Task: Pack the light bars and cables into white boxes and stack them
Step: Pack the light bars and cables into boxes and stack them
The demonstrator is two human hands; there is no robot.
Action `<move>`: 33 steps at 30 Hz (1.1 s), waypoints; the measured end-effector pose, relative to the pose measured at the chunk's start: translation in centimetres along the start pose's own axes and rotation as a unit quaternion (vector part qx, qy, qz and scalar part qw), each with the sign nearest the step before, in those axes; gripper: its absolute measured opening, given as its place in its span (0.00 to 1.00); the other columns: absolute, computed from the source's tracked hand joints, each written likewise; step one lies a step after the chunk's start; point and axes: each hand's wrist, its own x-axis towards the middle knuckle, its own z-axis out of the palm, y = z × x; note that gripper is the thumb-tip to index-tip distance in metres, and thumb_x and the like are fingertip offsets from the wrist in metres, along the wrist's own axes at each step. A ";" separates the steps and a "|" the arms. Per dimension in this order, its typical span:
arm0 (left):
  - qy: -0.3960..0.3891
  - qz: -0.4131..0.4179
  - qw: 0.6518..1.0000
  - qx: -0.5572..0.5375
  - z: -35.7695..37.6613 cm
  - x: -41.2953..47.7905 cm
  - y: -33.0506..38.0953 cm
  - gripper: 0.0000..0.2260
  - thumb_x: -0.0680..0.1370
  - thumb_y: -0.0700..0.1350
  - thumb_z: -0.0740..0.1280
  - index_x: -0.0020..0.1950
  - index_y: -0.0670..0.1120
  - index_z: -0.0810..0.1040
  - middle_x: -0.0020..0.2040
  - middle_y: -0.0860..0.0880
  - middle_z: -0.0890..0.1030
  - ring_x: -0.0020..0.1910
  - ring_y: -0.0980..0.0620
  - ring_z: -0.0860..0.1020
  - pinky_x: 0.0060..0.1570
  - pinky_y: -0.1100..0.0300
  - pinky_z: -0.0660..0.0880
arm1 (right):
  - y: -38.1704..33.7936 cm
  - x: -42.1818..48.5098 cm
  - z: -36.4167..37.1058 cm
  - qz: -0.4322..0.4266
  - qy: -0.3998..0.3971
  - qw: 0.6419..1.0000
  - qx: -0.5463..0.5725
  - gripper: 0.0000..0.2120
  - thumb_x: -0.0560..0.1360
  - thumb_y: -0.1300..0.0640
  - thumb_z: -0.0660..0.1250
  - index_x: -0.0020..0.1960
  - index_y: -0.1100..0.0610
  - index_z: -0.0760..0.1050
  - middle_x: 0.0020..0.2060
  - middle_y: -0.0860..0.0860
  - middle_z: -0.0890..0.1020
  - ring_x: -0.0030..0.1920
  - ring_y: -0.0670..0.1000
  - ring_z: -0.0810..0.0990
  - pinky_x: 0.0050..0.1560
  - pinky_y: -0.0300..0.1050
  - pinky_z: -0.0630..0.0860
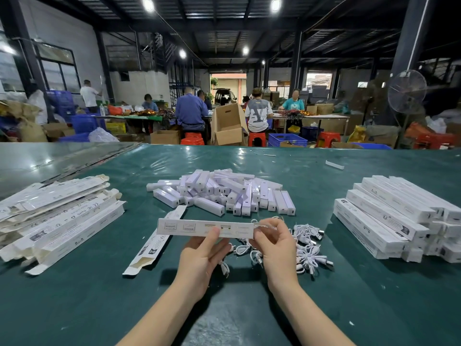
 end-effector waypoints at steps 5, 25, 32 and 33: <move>0.051 0.019 0.998 0.005 -0.1 0.0 0.3 0.04 0.74 0.40 0.67 0.47 0.44 0.74 0.33 0.50 0.83 0.30 0.54 0.82 0.30 0.64 0.78 | -0.2 -0.9 1.0 -0.033 -0.005 0.996 -0.086 0.09 0.72 0.64 0.70 0.36 0.56 0.73 0.43 0.58 0.75 0.32 0.48 0.80 0.37 0.44 0.79; 0.033 0.050 0.996 0.073 0.4 -0.9 1.8 0.06 0.76 0.45 0.64 0.43 0.42 0.73 0.32 0.45 0.80 0.28 0.51 0.80 0.28 0.61 0.78 | -0.7 -1.4 1.0 0.132 -0.131 0.976 0.115 0.08 0.72 0.72 0.64 0.46 0.62 0.76 0.38 0.55 0.82 0.35 0.52 0.83 0.37 0.42 0.81; -0.018 0.019 0.997 0.076 0.2 -0.6 2.1 0.12 0.77 0.49 0.60 0.45 0.41 0.76 0.34 0.44 0.82 0.31 0.49 0.81 0.34 0.59 0.81 | -0.9 -0.9 0.7 0.172 -0.121 0.958 0.194 0.09 0.70 0.73 0.64 0.43 0.61 0.75 0.36 0.58 0.82 0.32 0.54 0.83 0.32 0.41 0.79; -0.011 0.012 0.997 0.070 0.2 -0.5 2.1 0.13 0.78 0.50 0.60 0.46 0.40 0.76 0.34 0.44 0.82 0.32 0.49 0.81 0.35 0.59 0.81 | -0.9 -0.9 0.7 0.173 -0.119 0.957 0.199 0.09 0.71 0.74 0.63 0.42 0.61 0.74 0.35 0.58 0.81 0.31 0.54 0.82 0.31 0.41 0.79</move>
